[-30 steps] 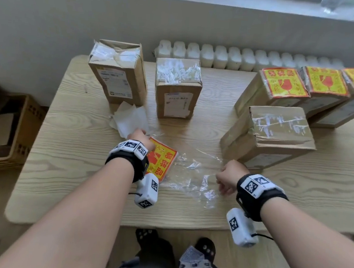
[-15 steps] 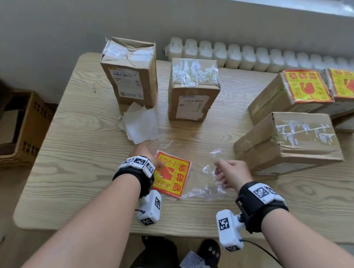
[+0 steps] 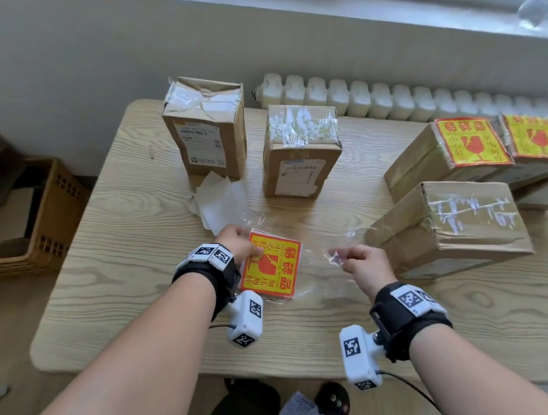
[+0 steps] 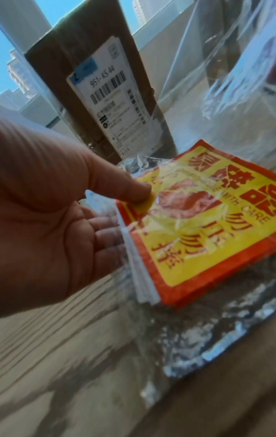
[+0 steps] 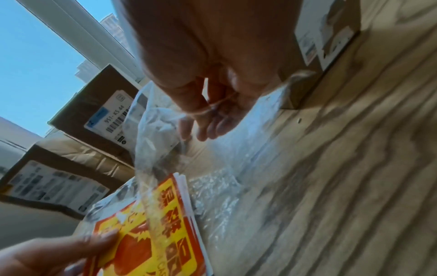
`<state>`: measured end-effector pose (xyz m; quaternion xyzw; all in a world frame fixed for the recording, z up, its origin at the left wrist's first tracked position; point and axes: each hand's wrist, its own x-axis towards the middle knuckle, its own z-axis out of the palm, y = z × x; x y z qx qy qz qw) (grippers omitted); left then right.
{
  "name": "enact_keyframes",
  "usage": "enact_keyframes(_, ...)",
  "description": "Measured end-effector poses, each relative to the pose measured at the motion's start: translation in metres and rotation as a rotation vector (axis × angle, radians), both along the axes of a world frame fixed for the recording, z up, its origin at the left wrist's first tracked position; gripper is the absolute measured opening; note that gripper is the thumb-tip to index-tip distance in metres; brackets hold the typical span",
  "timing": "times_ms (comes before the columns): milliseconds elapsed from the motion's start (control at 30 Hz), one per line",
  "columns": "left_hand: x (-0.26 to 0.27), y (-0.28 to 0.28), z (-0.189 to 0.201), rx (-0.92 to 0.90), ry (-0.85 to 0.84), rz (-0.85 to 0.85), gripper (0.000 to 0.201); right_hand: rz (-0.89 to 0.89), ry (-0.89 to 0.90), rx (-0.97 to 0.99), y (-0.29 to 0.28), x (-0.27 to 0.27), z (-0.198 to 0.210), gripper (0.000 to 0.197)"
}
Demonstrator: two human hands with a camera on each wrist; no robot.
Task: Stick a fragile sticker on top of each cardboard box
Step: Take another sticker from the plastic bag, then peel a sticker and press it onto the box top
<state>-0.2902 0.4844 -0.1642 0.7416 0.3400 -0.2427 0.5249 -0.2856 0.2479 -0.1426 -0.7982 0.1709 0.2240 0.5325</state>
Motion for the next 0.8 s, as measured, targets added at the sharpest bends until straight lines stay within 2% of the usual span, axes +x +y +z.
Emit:
enact_keyframes(100, 0.003, 0.002, 0.01, -0.067, 0.005, -0.033, 0.024, 0.001, 0.27, 0.266, -0.001, -0.001, 0.008, 0.029)
enact_keyframes(200, 0.006, 0.004, 0.019, -0.117, 0.01, -0.046, 0.02, 0.157, 0.463, 0.336, 0.0, -0.001, 0.017, 0.028)
enact_keyframes(300, 0.009, 0.006, 0.028, -0.167, -0.003, -0.025, 0.018, 0.077, 0.407, 0.286, 0.006, 0.011, 0.016, 0.034)
enact_keyframes(433, 0.012, 0.005, 0.041, -0.252, -0.02, -0.065, 0.008, 0.187, 0.28, 0.14, 0.024, 0.021, 0.021, 0.025)
enact_keyframes(567, 0.011, 0.0, 0.05, -0.321, -0.043, -0.054, 0.012, 0.276, 0.179, -0.088, 0.035, 0.024, 0.017, 0.027)
enact_keyframes(733, 0.01, 0.001, 0.055, -0.333, -0.075, -0.031, 0.012, 0.254, 0.155, -0.055, 0.037, 0.025, 0.014, 0.027)
enact_keyframes(800, 0.01, 0.001, 0.056, -0.355, -0.085, -0.017, 0.016, 0.25, 0.157, -0.055, 0.034, 0.024, 0.013, 0.034)
